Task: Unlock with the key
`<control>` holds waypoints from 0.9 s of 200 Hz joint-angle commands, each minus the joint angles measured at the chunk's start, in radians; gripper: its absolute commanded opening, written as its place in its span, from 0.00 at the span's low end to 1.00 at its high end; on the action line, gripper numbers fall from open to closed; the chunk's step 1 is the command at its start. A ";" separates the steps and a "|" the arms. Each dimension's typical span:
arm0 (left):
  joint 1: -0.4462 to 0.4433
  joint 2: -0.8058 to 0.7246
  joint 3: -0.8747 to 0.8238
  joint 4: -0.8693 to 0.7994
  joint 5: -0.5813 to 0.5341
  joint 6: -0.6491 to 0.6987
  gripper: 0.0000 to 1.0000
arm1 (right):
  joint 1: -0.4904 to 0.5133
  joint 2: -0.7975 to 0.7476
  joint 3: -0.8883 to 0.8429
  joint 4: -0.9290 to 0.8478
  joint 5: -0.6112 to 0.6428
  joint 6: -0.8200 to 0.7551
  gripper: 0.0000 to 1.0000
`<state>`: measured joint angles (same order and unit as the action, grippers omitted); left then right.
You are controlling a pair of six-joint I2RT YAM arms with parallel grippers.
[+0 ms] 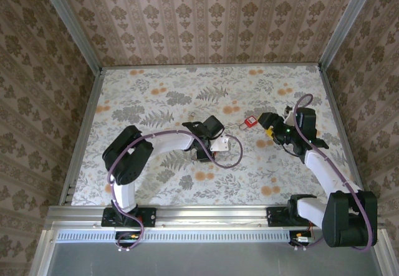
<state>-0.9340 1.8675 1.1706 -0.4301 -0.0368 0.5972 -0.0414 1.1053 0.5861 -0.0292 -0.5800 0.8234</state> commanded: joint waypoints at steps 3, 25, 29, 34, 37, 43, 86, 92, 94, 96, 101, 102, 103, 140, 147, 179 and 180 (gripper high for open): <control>0.001 0.000 -0.008 0.087 -0.018 -0.019 0.70 | 0.000 -0.005 0.053 -0.046 0.041 -0.070 0.77; 0.003 -0.079 0.028 0.079 -0.029 -0.066 0.75 | 0.022 0.063 0.112 -0.098 0.149 -0.128 0.76; 0.003 -0.092 0.039 0.073 -0.031 -0.078 0.75 | 0.029 0.090 0.131 -0.112 0.174 -0.144 0.76; 0.004 -0.111 0.048 0.073 -0.035 -0.094 0.76 | 0.036 0.130 0.161 -0.124 0.200 -0.158 0.76; 0.006 -0.121 0.051 0.074 -0.039 -0.105 0.76 | 0.039 0.157 0.178 -0.129 0.209 -0.162 0.76; 0.006 -0.145 0.055 0.079 -0.043 -0.119 0.77 | 0.041 0.213 0.215 -0.129 0.213 -0.166 0.74; -0.005 -0.371 -0.057 0.155 -0.128 -0.261 0.80 | 0.092 0.575 0.479 -0.160 0.251 -0.200 0.71; -0.011 -0.410 -0.089 0.167 -0.150 -0.282 0.80 | 0.099 0.602 0.500 -0.177 0.267 -0.204 0.71; -0.013 -0.423 -0.099 0.172 -0.158 -0.289 0.80 | 0.101 0.609 0.507 -0.183 0.273 -0.206 0.71; -0.015 -0.437 -0.111 0.175 -0.165 -0.296 0.80 | 0.104 0.616 0.513 -0.191 0.280 -0.209 0.71; -0.022 -0.470 -0.134 0.186 -0.183 -0.312 0.80 | 0.110 0.627 0.523 -0.208 0.298 -0.215 0.71; -0.022 -0.477 -0.141 0.188 -0.188 -0.313 0.80 | 0.111 0.628 0.525 -0.211 0.302 -0.215 0.71; -0.022 -0.483 -0.144 0.189 -0.190 -0.316 0.81 | 0.112 0.629 0.525 -0.215 0.306 -0.216 0.71; -0.031 -0.699 -0.309 0.240 -0.255 -0.403 0.82 | 0.156 0.677 0.545 -0.283 0.394 -0.239 0.73; -0.030 -0.729 -0.333 0.251 -0.263 -0.411 0.83 | 0.171 0.691 0.558 -0.311 0.422 -0.251 0.73; -0.033 -0.816 -0.374 0.263 -0.278 -0.418 0.83 | 0.223 0.717 0.579 -0.374 0.533 -0.261 0.74; -0.033 -0.818 -0.376 0.263 -0.279 -0.417 0.83 | 0.225 0.718 0.581 -0.376 0.537 -0.261 0.74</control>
<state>-0.9615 1.1019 0.8120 -0.2115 -0.2745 0.2279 0.1513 1.8011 1.1355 -0.3016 -0.1646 0.5953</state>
